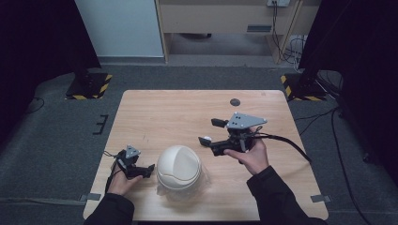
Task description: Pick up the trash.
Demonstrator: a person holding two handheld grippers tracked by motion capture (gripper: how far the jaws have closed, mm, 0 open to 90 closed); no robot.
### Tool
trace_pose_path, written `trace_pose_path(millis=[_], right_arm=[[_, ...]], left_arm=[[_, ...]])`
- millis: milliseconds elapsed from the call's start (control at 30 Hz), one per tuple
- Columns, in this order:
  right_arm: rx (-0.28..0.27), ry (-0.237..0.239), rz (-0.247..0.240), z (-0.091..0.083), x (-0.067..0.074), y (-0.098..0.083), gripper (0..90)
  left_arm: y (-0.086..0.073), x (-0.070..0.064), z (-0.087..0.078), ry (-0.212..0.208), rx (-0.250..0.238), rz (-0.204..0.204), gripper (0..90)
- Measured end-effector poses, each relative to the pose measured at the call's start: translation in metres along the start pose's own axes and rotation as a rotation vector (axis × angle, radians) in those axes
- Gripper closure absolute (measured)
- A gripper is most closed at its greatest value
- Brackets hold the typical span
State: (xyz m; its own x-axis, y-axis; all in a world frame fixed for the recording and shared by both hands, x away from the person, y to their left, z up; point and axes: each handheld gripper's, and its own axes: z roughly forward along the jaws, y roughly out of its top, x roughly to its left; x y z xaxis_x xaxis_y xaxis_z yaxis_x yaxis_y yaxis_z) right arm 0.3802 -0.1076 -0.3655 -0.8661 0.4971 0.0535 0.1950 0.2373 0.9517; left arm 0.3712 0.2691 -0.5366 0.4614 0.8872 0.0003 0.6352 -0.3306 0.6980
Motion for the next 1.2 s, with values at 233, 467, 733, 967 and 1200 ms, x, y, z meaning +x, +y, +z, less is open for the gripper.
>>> trace_pose_path(millis=[233,467,733,967,1200], right_arm=[[0.048,0.044,0.006,0.014,0.013,-0.019,19.7],[0.112,0.068,0.004,0.026,0.02,-0.035,19.8],[0.157,0.076,-0.001,0.034,0.024,-0.046,20.6],[0.2,0.079,0.006,0.044,0.025,-0.053,20.9],[0.23,0.085,0.017,0.051,0.026,-0.058,21.9]], left_arm=[[0.0,0.0,0.0,0.0,0.0,0.0,0.0],[0.0,0.0,0.0,0.0,0.0,0.0,0.0],[0.0,0.0,0.0,0.0,0.0,-0.001,0.0],[0.0,0.0,0.0,0.001,0.0,0.0,0.0],[0.0,0.0,0.0,0.001,0.0,-0.001,0.0]])
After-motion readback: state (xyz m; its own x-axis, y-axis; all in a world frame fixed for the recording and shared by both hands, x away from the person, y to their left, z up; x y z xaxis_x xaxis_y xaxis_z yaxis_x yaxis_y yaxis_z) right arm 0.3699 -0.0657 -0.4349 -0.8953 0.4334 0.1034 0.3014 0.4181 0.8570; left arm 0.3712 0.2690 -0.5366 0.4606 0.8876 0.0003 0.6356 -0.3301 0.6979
